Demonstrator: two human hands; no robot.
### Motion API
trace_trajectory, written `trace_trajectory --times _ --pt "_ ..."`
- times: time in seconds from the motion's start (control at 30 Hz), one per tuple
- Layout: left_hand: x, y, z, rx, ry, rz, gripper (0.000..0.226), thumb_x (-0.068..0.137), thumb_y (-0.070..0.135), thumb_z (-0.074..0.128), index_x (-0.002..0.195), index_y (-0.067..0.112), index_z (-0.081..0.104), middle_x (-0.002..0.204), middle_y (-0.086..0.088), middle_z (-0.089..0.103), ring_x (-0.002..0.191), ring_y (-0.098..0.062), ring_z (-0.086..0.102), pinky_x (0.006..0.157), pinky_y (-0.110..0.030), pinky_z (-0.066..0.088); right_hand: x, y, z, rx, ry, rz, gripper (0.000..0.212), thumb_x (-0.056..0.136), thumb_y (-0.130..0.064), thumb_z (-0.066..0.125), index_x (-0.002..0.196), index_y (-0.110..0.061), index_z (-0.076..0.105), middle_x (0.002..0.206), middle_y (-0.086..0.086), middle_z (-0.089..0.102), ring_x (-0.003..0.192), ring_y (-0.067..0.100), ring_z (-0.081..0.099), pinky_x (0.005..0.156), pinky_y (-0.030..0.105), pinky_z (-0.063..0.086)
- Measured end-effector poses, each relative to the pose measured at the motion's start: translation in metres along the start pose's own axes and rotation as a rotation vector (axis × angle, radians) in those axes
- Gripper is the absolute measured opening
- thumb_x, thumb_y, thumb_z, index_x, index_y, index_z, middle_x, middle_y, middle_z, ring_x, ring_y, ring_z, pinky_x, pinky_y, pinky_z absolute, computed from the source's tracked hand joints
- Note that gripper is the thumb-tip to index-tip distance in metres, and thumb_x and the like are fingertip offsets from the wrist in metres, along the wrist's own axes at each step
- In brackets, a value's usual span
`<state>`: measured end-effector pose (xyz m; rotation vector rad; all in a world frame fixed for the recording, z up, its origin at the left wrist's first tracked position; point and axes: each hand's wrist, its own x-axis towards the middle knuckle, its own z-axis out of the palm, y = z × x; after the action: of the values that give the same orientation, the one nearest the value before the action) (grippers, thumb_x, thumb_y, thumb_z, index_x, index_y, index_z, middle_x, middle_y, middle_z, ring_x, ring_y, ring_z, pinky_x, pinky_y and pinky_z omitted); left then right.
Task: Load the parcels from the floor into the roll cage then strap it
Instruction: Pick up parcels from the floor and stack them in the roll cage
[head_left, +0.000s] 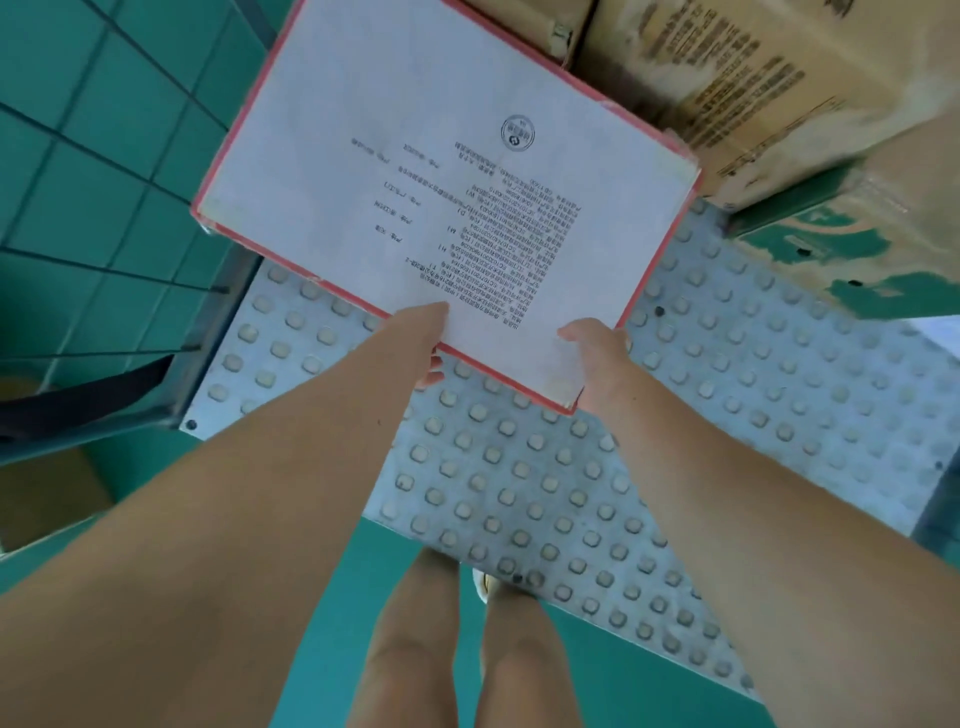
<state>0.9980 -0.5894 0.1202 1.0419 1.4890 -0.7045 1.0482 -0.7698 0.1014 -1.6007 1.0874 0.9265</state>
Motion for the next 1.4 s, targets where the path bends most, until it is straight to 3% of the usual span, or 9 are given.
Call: trace_trajectory --times 0.23,0.33,0.53,0.77,0.87,1.0,1.1,1.27,1.4 --pt "-0.073 0.021 -0.017 -0.073 -0.062 0.147 0.057 0.092 0.031 0.062 0.14 0.01 0.041 0.123 -0.006 0.048 0.107 -0.025 0.05 0.082 -0.036 0.046 -0.088 -0.016 -0.015 0.063 -0.129 -0.002 0.085 0.081 -0.023 0.062 0.156 -0.027 0.025 0.16 -0.001 0.027 0.143 0.023 0.033 0.116 0.05 0.028" --pt "-0.116 0.022 -0.019 -0.096 -0.134 0.259 0.052 0.096 0.028 0.058 0.141 0.007 0.043 0.128 -0.013 0.049 0.121 -0.029 0.051 0.099 -0.041 0.044 -0.126 -0.022 -0.03 0.037 -0.144 -0.055 0.09 0.066 -0.028 0.061 0.152 -0.026 0.036 0.155 -0.002 0.04 0.136 0.022 0.043 0.112 0.049 0.036" --pt "-0.22 -0.01 -0.029 -0.09 -0.135 0.404 0.041 0.099 0.028 0.053 0.133 0.006 0.05 0.121 -0.01 0.055 0.103 -0.025 0.055 0.094 -0.039 0.045 -0.204 -0.025 -0.073 -0.071 -0.219 -0.2 0.011 0.096 -0.015 0.051 0.103 -0.023 0.051 0.107 -0.004 0.05 0.089 0.012 0.046 0.091 0.036 0.032" --pt "-0.329 -0.094 -0.038 -0.121 -0.083 0.476 0.042 0.101 0.028 0.049 0.139 0.009 0.046 0.136 -0.008 0.053 0.11 -0.024 0.054 0.093 -0.038 0.044 -0.303 -0.007 -0.132 -0.222 -0.377 -0.353 0.02 0.096 -0.013 0.051 0.078 -0.021 0.05 0.094 -0.002 0.054 0.091 0.017 0.047 0.079 0.033 0.037" --pt "-0.367 -0.13 -0.042 -0.125 -0.05 0.51 0.04 0.1 0.03 0.052 0.134 0.009 0.05 0.131 -0.006 0.056 0.103 -0.021 0.053 0.09 -0.035 0.042 -0.352 -0.003 -0.149 -0.329 -0.406 -0.428 0.005 0.098 -0.018 0.054 0.102 -0.019 0.056 0.115 0.005 0.049 0.103 0.022 0.045 0.078 0.033 0.039" --pt "-0.418 -0.158 -0.059 -0.184 0.058 0.586 0.022 0.099 0.03 0.053 0.116 0.015 0.051 0.117 -0.004 0.056 0.101 -0.021 0.052 0.093 -0.035 0.042 -0.407 0.003 -0.163 -0.544 -0.421 -0.598 0.042 0.097 -0.015 0.057 0.135 0.002 0.052 0.142 0.022 0.049 0.13 0.036 0.048 0.105 0.05 0.04" --pt "-0.447 -0.176 -0.078 -0.237 0.156 0.643 0.016 0.099 0.026 0.053 0.109 0.013 0.051 0.111 -0.005 0.056 0.099 -0.022 0.052 0.096 -0.037 0.043 -0.439 0.011 -0.159 -0.656 -0.49 -0.68 0.046 0.096 -0.018 0.059 0.139 -0.006 0.05 0.138 0.012 0.053 0.113 0.026 0.051 0.093 0.039 0.044" --pt "-0.473 -0.221 -0.118 -0.318 0.281 0.655 0.007 0.095 0.022 0.05 0.089 0.018 0.051 0.092 -0.005 0.049 0.083 -0.021 0.044 0.06 -0.027 0.033 -0.488 0.037 -0.14 -0.841 -0.574 -0.805 0.015 0.094 -0.011 0.057 0.103 0.0 0.059 0.098 0.023 0.056 0.091 0.034 0.055 0.087 0.043 0.047" --pt "-0.482 -0.272 -0.162 -0.412 0.378 0.619 0.011 0.094 0.021 0.05 0.084 0.02 0.047 0.088 -0.007 0.044 0.078 -0.02 0.039 0.054 -0.026 0.028 -0.52 0.069 -0.101 -0.966 -0.709 -0.858 0.014 0.092 -0.012 0.056 0.098 -0.024 0.052 0.092 -0.005 0.045 0.081 0.013 0.047 0.071 0.026 0.041"
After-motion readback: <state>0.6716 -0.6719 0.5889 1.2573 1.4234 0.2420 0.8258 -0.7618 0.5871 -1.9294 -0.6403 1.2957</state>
